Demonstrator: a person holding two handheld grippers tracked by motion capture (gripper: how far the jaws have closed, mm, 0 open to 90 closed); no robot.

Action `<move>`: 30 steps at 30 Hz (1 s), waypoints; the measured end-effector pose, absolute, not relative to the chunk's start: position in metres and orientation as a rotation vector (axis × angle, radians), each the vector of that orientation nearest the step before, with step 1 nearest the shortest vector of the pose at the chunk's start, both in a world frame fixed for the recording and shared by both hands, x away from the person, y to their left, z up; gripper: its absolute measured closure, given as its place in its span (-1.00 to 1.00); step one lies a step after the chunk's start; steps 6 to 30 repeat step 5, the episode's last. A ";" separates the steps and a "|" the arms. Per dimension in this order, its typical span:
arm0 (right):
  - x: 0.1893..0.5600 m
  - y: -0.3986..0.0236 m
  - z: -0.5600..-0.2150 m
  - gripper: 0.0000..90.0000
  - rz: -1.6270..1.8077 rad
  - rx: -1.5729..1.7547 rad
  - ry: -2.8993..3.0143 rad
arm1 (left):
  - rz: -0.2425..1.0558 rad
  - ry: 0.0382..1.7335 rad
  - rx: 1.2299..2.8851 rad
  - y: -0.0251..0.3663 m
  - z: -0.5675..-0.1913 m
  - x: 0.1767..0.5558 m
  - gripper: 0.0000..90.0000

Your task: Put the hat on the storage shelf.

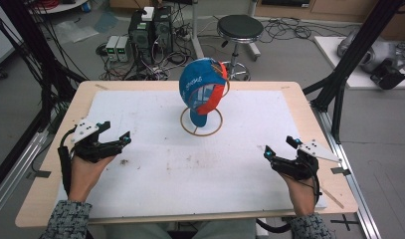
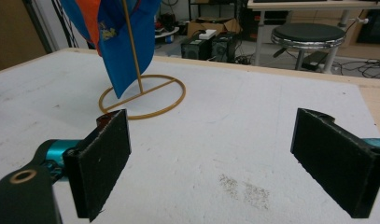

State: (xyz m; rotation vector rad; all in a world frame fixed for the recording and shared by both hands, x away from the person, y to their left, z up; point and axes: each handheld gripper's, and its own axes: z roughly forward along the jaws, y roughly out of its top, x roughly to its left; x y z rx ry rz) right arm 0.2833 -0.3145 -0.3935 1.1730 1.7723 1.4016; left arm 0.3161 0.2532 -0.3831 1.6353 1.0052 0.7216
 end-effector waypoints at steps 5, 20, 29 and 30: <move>0.283 -0.316 -0.392 -0.75 1.405 1.165 1.767 | 0.720 1.006 1.634 0.253 -0.383 0.316 -0.61; 0.283 -0.316 -0.392 -0.75 1.405 1.165 1.767 | 0.720 1.006 1.634 0.253 -0.383 0.316 -0.61; 0.283 -0.316 -0.392 -0.75 1.405 1.165 1.767 | 0.720 1.006 1.634 0.253 -0.383 0.316 -0.61; 0.283 -0.316 -0.392 -0.75 1.405 1.165 1.767 | 0.720 1.006 1.634 0.253 -0.383 0.316 -0.61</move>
